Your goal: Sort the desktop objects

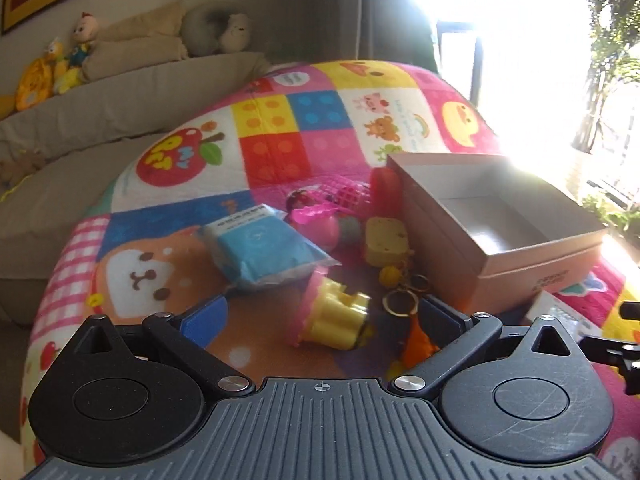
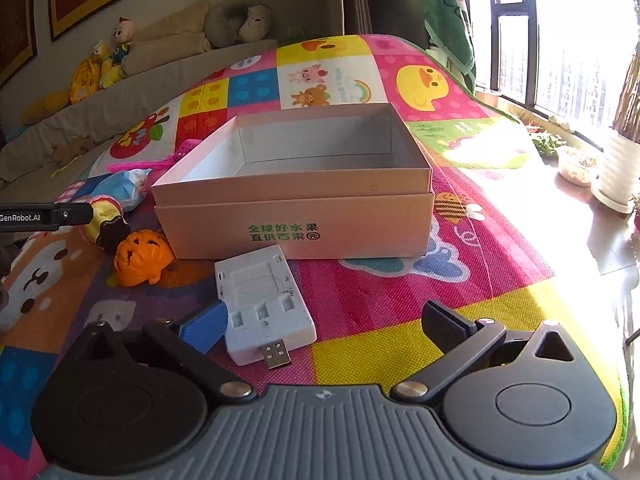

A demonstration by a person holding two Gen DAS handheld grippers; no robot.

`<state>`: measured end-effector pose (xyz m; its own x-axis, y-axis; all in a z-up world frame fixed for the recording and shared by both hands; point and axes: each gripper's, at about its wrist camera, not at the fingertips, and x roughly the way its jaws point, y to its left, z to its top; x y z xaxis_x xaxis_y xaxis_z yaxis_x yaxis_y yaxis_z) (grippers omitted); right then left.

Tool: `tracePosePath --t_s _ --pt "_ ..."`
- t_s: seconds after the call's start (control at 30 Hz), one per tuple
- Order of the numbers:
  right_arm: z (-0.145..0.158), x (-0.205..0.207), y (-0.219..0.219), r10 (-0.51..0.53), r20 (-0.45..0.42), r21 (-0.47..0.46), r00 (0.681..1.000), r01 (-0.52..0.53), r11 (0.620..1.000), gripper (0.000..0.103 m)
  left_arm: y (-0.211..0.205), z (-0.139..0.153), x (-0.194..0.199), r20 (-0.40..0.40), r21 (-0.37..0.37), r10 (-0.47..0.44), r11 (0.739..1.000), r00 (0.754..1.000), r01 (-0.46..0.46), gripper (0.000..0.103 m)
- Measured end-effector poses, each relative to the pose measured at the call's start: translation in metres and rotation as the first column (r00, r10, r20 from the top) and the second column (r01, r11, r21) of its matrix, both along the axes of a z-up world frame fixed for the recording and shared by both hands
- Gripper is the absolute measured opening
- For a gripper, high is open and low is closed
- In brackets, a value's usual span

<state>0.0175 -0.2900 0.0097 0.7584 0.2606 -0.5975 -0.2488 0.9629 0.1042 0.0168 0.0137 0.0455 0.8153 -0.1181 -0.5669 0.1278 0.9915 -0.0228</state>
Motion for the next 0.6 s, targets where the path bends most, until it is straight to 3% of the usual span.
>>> tracePosePath --t_s 0.07,0.17,0.3,0.47,0.6 --pt "0.000 0.000 0.001 0.001 -0.003 -0.002 1.000 -0.001 1.000 0.103 -0.020 -0.005 -0.007 -0.020 -0.015 -0.100 0.995 0.995 0.099 0.103" --pt "0.000 0.000 0.001 -0.002 -0.003 0.000 1.000 0.002 1.000 0.103 -0.049 -0.018 -0.008 -0.027 0.053 -0.140 0.989 0.990 0.141 0.103" --pt "0.000 0.000 0.000 -0.001 -0.002 0.004 1.000 0.001 1.000 0.103 -0.060 -0.024 0.004 -0.027 0.075 -0.119 0.990 0.993 0.121 0.083" --pt "0.000 0.001 0.001 0.010 -0.003 0.000 1.000 -0.010 1.000 0.103 -0.063 -0.031 0.016 -0.050 0.079 -0.119 0.989 0.992 0.123 0.077" --pt "0.001 -0.001 0.011 0.058 0.003 -0.044 0.998 -0.058 0.997 0.103 -0.068 -0.038 0.013 -0.064 0.109 -0.138 0.983 0.988 0.144 0.059"
